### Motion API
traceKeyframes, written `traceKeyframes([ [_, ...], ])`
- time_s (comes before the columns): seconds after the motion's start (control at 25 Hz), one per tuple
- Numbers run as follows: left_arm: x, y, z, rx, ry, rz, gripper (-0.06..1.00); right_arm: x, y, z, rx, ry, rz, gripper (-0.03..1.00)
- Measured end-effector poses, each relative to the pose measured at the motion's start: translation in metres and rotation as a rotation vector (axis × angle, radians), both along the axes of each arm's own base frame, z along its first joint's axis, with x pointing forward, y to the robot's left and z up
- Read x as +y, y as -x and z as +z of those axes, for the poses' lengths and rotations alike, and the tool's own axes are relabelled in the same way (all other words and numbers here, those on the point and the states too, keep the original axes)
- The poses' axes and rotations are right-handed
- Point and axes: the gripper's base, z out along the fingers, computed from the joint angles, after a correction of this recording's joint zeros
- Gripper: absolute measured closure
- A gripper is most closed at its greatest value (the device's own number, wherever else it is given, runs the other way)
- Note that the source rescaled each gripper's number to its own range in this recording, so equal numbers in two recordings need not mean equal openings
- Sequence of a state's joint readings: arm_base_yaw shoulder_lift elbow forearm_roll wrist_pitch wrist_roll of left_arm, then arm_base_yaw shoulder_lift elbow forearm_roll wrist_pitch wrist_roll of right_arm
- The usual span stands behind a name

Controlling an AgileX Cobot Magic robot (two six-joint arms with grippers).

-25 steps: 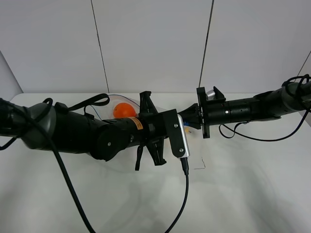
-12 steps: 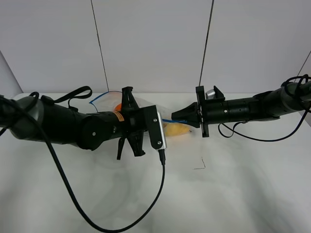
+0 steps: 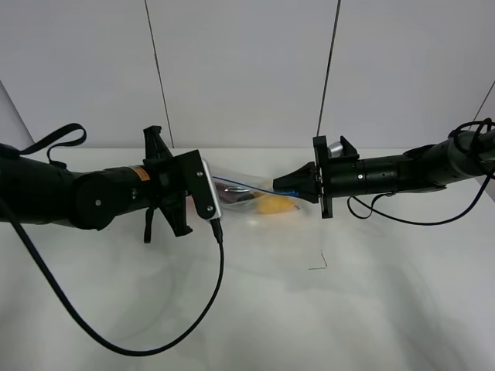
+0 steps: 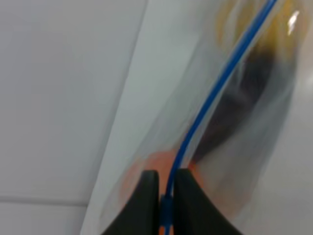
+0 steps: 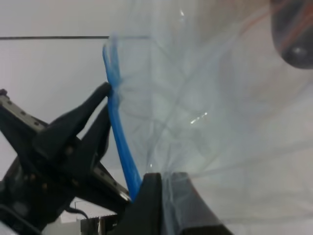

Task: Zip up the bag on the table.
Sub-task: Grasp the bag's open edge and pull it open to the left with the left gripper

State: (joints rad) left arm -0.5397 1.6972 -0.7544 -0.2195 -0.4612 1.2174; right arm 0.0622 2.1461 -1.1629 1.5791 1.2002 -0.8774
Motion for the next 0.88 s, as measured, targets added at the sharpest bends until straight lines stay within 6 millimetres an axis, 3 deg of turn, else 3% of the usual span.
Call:
traceKeyframes([
  [0.88, 0.096, -0.030, -0.005, -0.013, -0.100, 0.239, 0.94, 0.001, -0.001, 0.001, 0.002, -0.016, -0.015, 0.97],
])
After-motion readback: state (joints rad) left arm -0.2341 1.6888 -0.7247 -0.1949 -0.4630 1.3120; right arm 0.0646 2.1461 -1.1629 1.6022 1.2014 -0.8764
